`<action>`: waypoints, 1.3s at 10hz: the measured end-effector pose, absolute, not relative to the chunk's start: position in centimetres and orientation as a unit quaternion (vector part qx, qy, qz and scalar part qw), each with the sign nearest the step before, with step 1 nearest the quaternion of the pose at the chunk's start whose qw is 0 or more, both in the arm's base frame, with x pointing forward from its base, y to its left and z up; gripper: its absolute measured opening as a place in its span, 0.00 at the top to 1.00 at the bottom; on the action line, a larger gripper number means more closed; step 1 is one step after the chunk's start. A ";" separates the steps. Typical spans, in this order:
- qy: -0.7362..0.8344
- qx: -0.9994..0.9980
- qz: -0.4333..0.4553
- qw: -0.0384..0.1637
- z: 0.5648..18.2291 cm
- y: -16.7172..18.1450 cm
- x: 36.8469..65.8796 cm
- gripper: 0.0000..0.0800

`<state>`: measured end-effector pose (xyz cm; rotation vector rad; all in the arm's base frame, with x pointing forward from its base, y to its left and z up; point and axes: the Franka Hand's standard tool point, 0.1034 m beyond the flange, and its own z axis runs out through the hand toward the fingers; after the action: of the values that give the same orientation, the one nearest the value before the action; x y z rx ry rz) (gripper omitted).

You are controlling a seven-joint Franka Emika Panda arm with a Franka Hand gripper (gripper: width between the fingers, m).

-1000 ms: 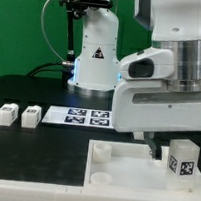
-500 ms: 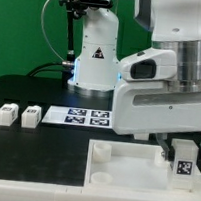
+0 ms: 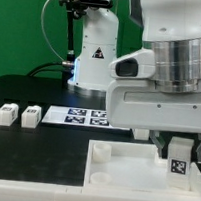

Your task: Assemble one leg

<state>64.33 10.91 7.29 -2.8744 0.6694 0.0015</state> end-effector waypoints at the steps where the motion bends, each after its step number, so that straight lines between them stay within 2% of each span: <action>1: 0.244 -0.964 0.004 0.105 7.1 10.8 64.3 0.63; 5: 0.256 -0.961 0.006 0.105 7.0 10.8 64.2 0.63; 9: 0.628 -0.770 0.044 0.097 6.8 12.1 63.9 0.63; 12: 0.677 -0.729 0.048 0.091 6.7 12.1 63.7 0.63; 13: 0.657 -0.746 0.046 0.092 6.7 12.1 63.7 0.44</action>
Offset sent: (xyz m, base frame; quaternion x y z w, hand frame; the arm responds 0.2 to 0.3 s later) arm 0.0000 0.0000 0.0000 0.0000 0.0000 0.0000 1.0000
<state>63.72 12.07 6.65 -2.2165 1.9520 0.1365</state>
